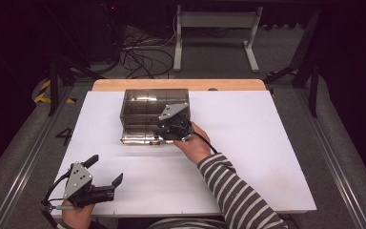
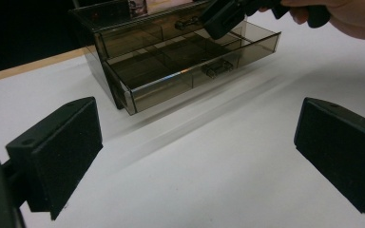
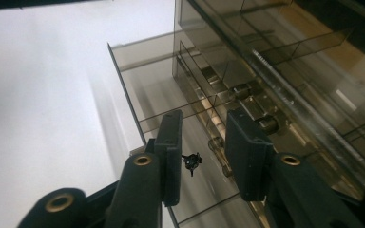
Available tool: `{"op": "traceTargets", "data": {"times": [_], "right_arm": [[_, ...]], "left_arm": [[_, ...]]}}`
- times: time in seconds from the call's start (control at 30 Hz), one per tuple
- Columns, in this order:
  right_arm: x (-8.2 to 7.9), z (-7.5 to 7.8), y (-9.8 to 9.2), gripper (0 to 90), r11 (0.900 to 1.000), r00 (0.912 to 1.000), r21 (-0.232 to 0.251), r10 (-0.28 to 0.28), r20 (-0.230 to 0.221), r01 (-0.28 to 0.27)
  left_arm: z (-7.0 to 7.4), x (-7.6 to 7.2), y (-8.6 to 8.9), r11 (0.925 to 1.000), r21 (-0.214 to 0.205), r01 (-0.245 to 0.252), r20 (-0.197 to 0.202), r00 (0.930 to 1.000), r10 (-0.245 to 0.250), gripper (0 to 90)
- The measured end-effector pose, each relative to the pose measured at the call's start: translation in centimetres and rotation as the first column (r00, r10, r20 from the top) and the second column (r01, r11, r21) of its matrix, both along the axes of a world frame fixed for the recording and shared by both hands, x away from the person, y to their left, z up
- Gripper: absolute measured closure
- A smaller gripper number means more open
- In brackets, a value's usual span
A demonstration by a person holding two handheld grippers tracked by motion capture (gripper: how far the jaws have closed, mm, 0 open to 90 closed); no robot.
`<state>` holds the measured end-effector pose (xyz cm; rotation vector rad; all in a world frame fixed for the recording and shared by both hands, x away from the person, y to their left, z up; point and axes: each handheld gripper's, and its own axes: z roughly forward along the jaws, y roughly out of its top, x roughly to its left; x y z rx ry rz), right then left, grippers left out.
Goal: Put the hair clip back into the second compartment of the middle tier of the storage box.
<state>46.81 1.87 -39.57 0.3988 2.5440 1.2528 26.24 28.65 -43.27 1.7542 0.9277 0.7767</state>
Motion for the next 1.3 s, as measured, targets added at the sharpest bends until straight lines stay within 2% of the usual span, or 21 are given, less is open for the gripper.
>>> {"op": "traceTargets", "data": {"times": [0.27,0.63,0.8,1.0,1.3], "right_arm": [[-0.5,1.0,-1.1,59.1,0.9998,1.0000,0.022,0.004,-0.008,-0.004],[-1.3,1.9,-2.5,45.0,0.9986,0.9999,0.053,0.000,0.017,-0.001],[-1.9,2.8,-4.2,33.0,0.9953,0.9994,0.097,-0.014,0.031,0.011],[-2.8,3.7,-6.5,22.7,0.9886,0.9989,0.149,-0.024,0.041,0.018],[-3.8,4.3,-9.9,13.8,0.9785,0.9970,0.202,-0.054,0.055,0.042]], "left_arm": [[0.0,0.0,0.0,1.0000,0.002,-0.001,0.000,1.0000,0.001,2.9],[0.0,0.0,0.1,1.0000,0.000,-0.003,0.001,1.0000,0.003,2.9],[0.0,0.0,0.1,1.0000,-0.002,-0.003,0.000,1.0000,0.003,2.8],[0.0,0.0,0.0,1.0000,0.002,-0.002,0.000,1.0000,0.002,2.9],[0.0,0.1,0.0,1.0000,0.001,-0.003,-0.001,1.0000,0.003,2.9]]}}
